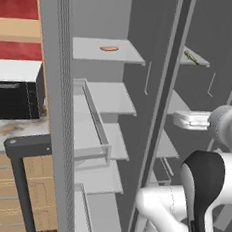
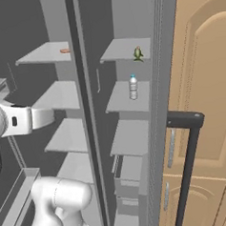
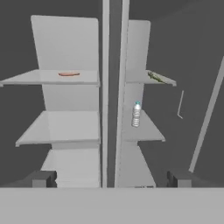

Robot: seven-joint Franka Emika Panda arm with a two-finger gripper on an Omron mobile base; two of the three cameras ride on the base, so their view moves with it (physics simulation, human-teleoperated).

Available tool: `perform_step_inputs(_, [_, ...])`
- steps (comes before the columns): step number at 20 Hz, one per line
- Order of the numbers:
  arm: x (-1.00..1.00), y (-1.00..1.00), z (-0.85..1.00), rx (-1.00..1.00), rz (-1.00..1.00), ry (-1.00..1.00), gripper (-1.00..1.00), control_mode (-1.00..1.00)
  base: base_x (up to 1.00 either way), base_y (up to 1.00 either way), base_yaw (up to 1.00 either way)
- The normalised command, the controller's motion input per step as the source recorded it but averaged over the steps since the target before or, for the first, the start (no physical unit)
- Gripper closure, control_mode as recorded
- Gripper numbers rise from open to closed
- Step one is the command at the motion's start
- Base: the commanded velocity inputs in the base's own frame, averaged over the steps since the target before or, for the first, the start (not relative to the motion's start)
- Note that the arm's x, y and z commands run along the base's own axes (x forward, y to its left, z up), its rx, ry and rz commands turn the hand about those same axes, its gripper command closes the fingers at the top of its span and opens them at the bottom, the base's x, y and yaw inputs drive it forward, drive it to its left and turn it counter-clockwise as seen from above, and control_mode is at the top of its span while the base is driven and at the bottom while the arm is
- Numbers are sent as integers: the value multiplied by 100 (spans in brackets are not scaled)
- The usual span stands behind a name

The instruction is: There's a fish in the fridge that needs to be moved to the freezer for freezing. Pick up the fish from the fridge, place it on any shelf in the freezer, and close the fridge and freezer doors when done.

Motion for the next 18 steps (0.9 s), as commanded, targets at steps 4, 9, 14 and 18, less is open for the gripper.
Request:
perform_step_inputs(4, [0, 0, 0, 0, 0, 0, -100, 100, -92, 18, 0])
perform_step_inputs(9, [0, 0, 0, 0, 0, 0, -100, 100, -84, 13, 0])
perform_step_inputs(14, [0, 0, 0, 0, 0, 0, -100, 100, -61, 25, 1])
perform_step_inputs(18, [0, 0, 0, 0, 0, 0, -100, 100, -39, 8, 3])
